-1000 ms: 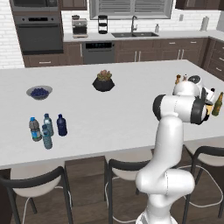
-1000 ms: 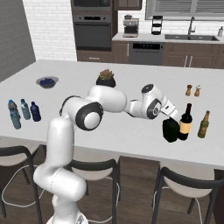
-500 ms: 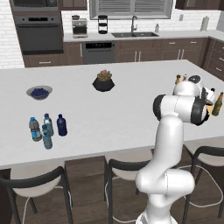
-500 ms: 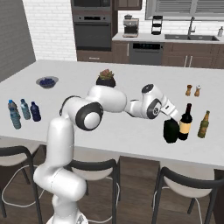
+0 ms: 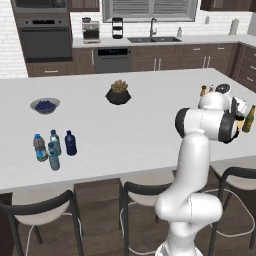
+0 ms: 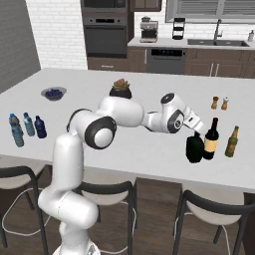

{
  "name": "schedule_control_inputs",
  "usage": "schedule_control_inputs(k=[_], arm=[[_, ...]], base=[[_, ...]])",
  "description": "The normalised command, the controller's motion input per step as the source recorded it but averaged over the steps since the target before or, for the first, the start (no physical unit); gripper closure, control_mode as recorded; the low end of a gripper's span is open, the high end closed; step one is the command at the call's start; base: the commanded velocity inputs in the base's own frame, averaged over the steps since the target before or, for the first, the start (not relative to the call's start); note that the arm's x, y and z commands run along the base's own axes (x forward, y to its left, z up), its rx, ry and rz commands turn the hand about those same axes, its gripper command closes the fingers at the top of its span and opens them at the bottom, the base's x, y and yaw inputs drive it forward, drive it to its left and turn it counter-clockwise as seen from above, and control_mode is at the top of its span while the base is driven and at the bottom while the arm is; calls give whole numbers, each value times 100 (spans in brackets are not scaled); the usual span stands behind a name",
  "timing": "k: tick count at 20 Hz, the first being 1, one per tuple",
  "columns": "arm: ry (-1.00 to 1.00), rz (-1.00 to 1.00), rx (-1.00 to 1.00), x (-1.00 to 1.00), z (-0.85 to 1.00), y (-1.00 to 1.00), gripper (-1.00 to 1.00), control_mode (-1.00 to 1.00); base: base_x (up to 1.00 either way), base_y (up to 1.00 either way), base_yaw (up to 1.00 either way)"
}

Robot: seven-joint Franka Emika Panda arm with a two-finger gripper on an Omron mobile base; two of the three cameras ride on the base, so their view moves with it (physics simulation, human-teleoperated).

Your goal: Move the plastic bottles in the middle to the plastics group, and the glass bottles in the middle to the glass group.

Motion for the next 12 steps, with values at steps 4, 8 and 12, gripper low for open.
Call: schedule_control_inputs(k=[4,8,12], arm=[[-7,0,0,-37,59,3,-100,-100],[-2,1,0,-66,47,9,-100,-100],[0,17,2,-78,12,23,-100,-100]], base=[[0,0,0],[0,0,0],[0,0,0]])
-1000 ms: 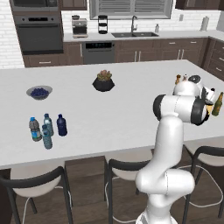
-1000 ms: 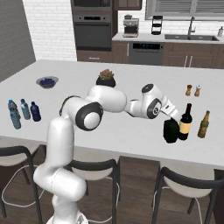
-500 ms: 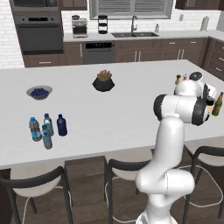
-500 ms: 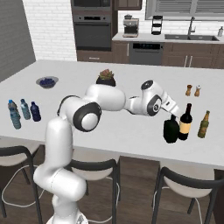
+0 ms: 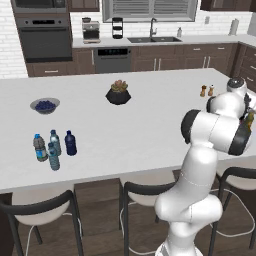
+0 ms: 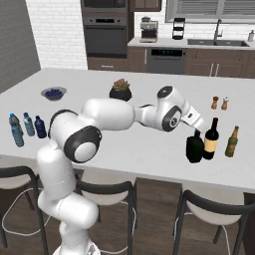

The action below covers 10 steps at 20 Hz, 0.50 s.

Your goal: Move the plastic bottles in the middle to the plastics group, and the glass bottles in the middle to the glass group.

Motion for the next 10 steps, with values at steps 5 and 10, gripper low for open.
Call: schedule_control_inputs(k=[5,10], arm=[[0,20,0,-67,0,35,-100,-100],[0,19,0,-62,0,45,-100,-100]], base=[[0,0,0],[0,0,0]])
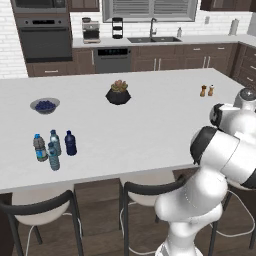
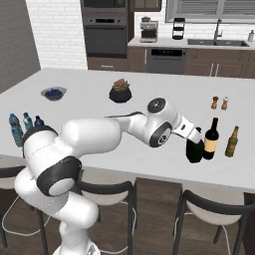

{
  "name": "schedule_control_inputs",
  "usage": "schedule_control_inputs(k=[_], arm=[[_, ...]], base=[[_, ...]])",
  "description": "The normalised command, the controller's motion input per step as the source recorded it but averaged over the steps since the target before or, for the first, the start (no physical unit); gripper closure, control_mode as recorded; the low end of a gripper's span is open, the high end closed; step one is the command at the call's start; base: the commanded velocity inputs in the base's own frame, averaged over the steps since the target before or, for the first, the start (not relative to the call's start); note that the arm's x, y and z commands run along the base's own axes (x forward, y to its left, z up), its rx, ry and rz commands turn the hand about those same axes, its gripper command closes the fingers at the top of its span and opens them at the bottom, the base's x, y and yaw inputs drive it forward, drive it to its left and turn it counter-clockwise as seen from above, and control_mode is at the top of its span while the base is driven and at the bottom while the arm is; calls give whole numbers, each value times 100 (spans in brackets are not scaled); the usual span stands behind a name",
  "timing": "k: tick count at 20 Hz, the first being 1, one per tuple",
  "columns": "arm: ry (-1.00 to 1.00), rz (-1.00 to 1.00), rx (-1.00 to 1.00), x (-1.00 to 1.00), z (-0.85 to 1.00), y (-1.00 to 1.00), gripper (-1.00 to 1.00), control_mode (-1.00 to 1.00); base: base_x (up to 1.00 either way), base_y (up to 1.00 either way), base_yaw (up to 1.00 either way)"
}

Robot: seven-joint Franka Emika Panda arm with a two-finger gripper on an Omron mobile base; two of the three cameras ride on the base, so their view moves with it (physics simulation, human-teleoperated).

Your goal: Move the plastic bottles in the middle to the plastics group, and the glass bottles in the middle to the glass group.

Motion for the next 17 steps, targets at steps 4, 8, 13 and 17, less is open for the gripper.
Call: schedule_control_inputs(k=[4,8,13,17], arm=[[0,17,0,-56,0,38,-100,-100],[0,15,0,-51,0,38,-100,-100],[-2,12,0,-46,0,30,-100,-100],[-4,12,1,-47,15,10,-100,-100]], base=[[0,0,0],[0,0,0],[0,0,0],[0,0,0]])
